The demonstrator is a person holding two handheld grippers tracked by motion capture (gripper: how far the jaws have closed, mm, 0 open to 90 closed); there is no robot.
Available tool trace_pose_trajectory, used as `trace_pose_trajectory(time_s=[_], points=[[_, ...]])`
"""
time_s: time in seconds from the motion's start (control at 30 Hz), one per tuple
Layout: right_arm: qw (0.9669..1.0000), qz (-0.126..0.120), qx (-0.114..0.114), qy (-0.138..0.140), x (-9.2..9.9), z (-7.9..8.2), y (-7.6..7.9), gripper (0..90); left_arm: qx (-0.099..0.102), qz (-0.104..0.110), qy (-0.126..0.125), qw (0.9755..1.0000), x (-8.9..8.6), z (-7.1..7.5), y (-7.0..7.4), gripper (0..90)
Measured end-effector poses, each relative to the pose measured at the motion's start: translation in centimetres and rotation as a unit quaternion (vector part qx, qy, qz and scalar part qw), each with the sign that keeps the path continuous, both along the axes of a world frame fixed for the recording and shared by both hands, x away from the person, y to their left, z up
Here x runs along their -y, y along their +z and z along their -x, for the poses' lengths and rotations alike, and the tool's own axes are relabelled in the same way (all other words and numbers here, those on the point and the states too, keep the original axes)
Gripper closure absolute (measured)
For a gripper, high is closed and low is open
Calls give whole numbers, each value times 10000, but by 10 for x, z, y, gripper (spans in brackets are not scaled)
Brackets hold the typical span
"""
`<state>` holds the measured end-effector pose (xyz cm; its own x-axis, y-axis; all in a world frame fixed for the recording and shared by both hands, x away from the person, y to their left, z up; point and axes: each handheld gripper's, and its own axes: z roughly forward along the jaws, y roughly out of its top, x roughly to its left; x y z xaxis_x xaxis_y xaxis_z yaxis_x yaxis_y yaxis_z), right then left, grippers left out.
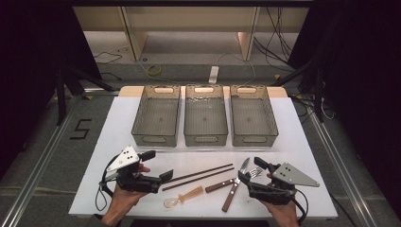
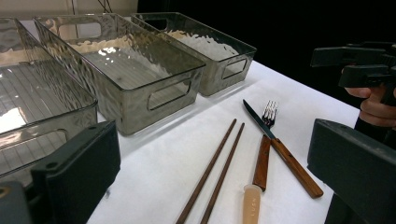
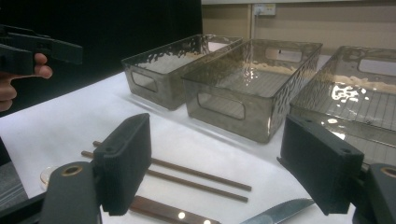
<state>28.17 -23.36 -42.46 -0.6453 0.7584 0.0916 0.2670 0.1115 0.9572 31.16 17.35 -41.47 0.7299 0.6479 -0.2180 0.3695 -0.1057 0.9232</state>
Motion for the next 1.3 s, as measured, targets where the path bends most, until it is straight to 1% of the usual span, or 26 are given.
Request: trace_pose_trajectory(time_s=[0.1, 0.23, 0.37, 0.43, 0.5, 0.57, 0.63, 0.77, 0.93, 0.97, 1.0, 1.03, 1.07, 1.13, 1.2, 1.23, 1.27, 1.3], points=[[10000, 8, -3, -4, 0, 0, 0, 253, -38, 1, 7, 10000, 0, -1, 0, 19], [10000, 4, -38, -2, 0, 0, 0, 252, -115, -82, -5, 9999, 1, -4, 0, 24], [10000, 52, -29, 8, 0, -1, -1, 253, -134, -451, 30, 9989, 5, -7, 1, 37], [10000, 60, -34, 16, -1, -1, -1, 253, -200, -559, -11, 9982, 7, -9, 2, 39], [9999, 85, -50, 38, -1, -1, -1, 253, -265, -704, -10, 9972, 9, -11, 4, 41], [9999, 106, -73, 63, -2, -1, -1, 253, -393, -829, -33, 9958, 12, -14, 6, 45], [9998, 136, -90, 101, -3, -1, -1, 253, -454, -1020, 15, 9937, 15, -18, 10, 45], [9998, 163, -91, 118, -3, -1, -2, 253, -608, -1183, -81, 9911, 22, -28, 15, 45], [9998, 151, -127, 101, -2, -2, -1, 253, -779, -1484, -201, 9856, 34, -39, 16, 52], [9998, 151, -127, 101, -2, -2, -1, 253, -825, -1586, -244, 9836, 37, -41, 16, 52], [9998, 146, -127, 105, -1, -2, -1, 253, -869, -1679, -297, 9815, 39, -44, 15, 98], [9997, 160, -130, 97, -2, -1, -1, 253, -965, -1871, -390, 9768, 44, -50, 13, 114], [9997, 160, -130, 97, -2, -1, -1, 253, -965, -1871, -390, 9768, 44, -50, 13, 128], [9997, 175, -141, 109, -2, -2, -1, 253, -1092, -1986, -443, 9730, 47, -56, 12, 136], [9996, 177, -175, 125, -2, -2, -2, 250, -1231, -2106, -480, 9686, 51, -62, 10, 139], [9996, 181, -176, 127, -2, -2, -2, 250, -1257, -2200, -504, 9660, 54, -64, 10, 139], [9996, 181, -173, 131, -2, -2, -2, 250, -1250, -2290, -502, 9641, 56, -65, 9, 141], [9996, 178, -174, 134, -2, -2, -2, 250, -1251, -2349, -500, 9626, 59, -66, 9, 149]])
